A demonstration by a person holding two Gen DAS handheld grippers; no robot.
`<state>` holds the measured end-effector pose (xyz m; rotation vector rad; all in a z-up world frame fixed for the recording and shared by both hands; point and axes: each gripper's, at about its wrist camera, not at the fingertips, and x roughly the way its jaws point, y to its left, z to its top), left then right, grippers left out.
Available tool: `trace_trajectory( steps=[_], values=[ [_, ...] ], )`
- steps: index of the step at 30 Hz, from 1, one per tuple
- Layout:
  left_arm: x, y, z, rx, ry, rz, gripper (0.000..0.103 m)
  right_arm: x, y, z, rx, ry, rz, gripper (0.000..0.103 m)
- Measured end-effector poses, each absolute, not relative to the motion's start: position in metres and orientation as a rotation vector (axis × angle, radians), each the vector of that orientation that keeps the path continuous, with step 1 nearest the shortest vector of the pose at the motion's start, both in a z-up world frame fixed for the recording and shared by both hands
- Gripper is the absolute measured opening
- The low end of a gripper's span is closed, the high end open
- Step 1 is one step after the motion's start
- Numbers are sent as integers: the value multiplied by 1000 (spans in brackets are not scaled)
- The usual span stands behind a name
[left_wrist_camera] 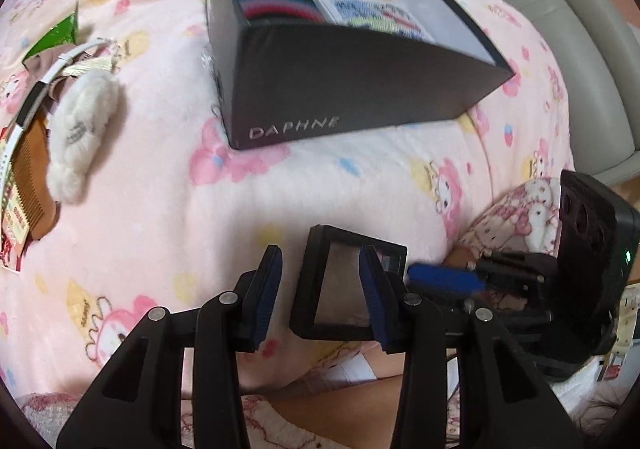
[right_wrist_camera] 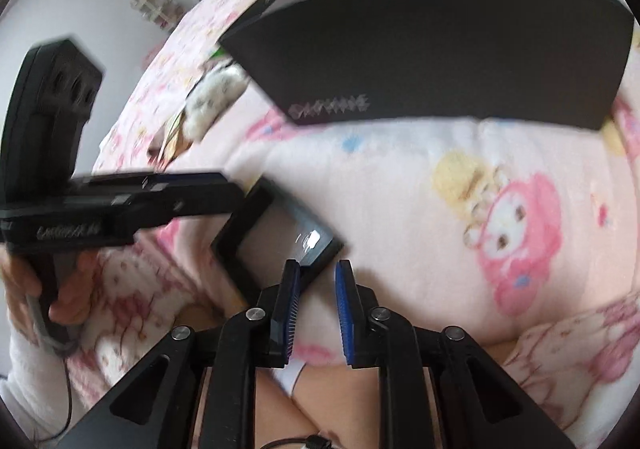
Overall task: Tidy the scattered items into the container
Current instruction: 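Lift the black frame with the left tool toward the black box, then lower the black frame into the black box onto the kit and release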
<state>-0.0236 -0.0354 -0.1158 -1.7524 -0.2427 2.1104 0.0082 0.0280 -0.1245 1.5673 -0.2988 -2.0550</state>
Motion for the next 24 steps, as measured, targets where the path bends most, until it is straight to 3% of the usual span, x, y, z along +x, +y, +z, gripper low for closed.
trace_trajectory(
  steps=[5, 12, 15, 19, 24],
  values=[
    [-28, -25, -116, -1731, -255, 2081, 42, 5, 21, -129, 1538, -316, -2041, 18],
    [-32, -36, -114, -1696, -428, 2064, 42, -23, 43, -118, 1519, -371, -2146, 18],
    [-32, -36, -116, -1721, -428, 2090, 42, -24, 41, -131, 1602, -284, -2160, 18],
    [-34, -26, -119, -1756, -356, 2074, 44, -17, 43, -137, 1566, -359, -2114, 18],
    [-27, -26, -102, -1626, -354, 2095, 43, -10, 49, -115, 1507, -310, -2199, 18]
  ],
)
